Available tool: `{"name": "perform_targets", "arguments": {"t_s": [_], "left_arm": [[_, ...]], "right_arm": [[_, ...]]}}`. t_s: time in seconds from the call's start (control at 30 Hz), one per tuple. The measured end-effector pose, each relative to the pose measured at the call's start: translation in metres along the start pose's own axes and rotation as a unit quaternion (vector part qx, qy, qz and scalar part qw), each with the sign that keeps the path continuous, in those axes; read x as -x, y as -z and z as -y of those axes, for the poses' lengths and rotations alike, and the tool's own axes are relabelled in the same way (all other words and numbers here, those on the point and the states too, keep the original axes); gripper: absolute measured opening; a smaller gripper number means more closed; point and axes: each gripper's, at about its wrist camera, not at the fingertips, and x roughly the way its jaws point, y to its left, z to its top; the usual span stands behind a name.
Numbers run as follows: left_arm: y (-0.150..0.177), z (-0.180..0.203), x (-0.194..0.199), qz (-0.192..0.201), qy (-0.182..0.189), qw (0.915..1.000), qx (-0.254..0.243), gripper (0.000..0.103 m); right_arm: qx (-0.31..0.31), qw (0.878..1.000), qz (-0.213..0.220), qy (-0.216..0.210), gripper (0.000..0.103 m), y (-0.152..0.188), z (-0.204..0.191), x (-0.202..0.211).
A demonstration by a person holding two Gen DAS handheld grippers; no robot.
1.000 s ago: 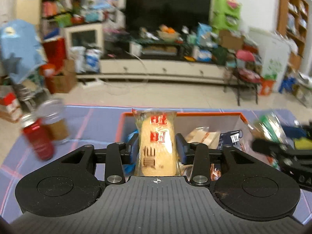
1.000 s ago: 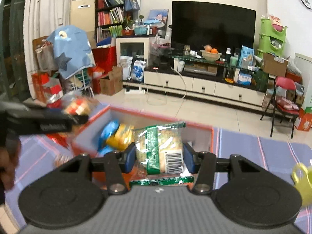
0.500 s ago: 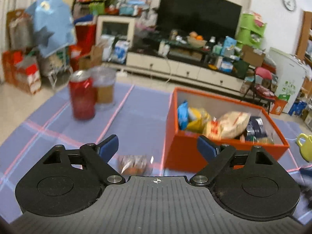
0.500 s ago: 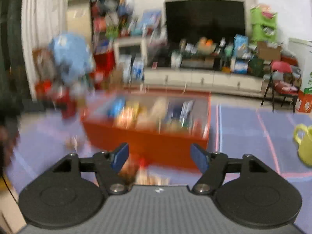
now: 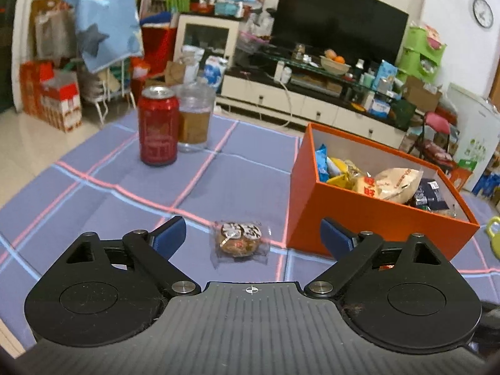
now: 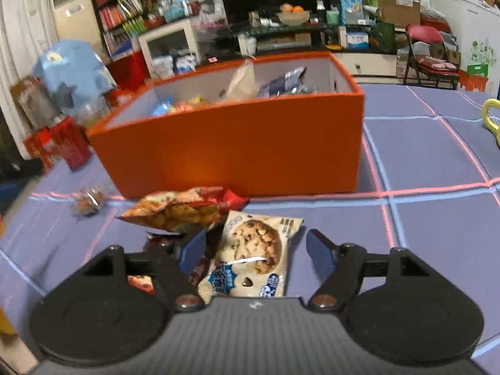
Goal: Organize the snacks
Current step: 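Grasp orange chip bag with left gripper while right gripper grasps cookie pack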
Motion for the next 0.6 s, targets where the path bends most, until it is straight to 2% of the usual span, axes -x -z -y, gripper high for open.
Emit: {"name": "perform_targets", "arguments": {"t_s": [0.07, 0.13, 0.2, 0.27, 0.33, 0.43, 0.53, 0.6], "left_arm": [[0.002, 0.003, -0.001, -0.006, 0.007, 0.9999, -0.007, 0.074], [0.004, 0.008, -0.001, -0.008, 0.005, 0.9999, -0.008, 0.074], [0.007, 0.017, -0.003, -0.017, 0.019, 0.9996, 0.007, 0.074], [0.01, 0.032, -0.007, -0.035, 0.044, 0.9982, 0.019, 0.075], [0.013, 0.053, -0.009, -0.044, 0.062, 0.9968, 0.027, 0.077], [0.019, 0.094, -0.013, -0.049, 0.087, 0.995, 0.001, 0.079], [0.027, 0.129, -0.02, -0.039, 0.072, 0.996, -0.037, 0.082], [0.03, 0.144, -0.032, -0.046, 0.066, 0.9956, -0.048, 0.082]], "right_arm": [[-0.001, 1.0, -0.023, -0.008, 0.074, 0.004, -0.005, -0.012], [0.029, 0.999, -0.017, 0.008, 0.074, 0.007, -0.012, -0.015], [0.04, 0.999, -0.018, 0.014, 0.069, 0.008, -0.013, -0.015], [0.041, 0.999, -0.02, 0.011, 0.056, 0.009, -0.008, -0.011], [0.046, 0.999, -0.02, 0.012, 0.054, 0.01, 0.0, -0.006], [0.056, 0.998, -0.022, 0.021, 0.053, 0.013, 0.013, 0.001], [0.058, 0.998, -0.025, 0.025, 0.054, 0.015, 0.025, 0.008], [0.063, 0.997, -0.026, 0.023, 0.054, 0.016, 0.028, 0.01]]}}
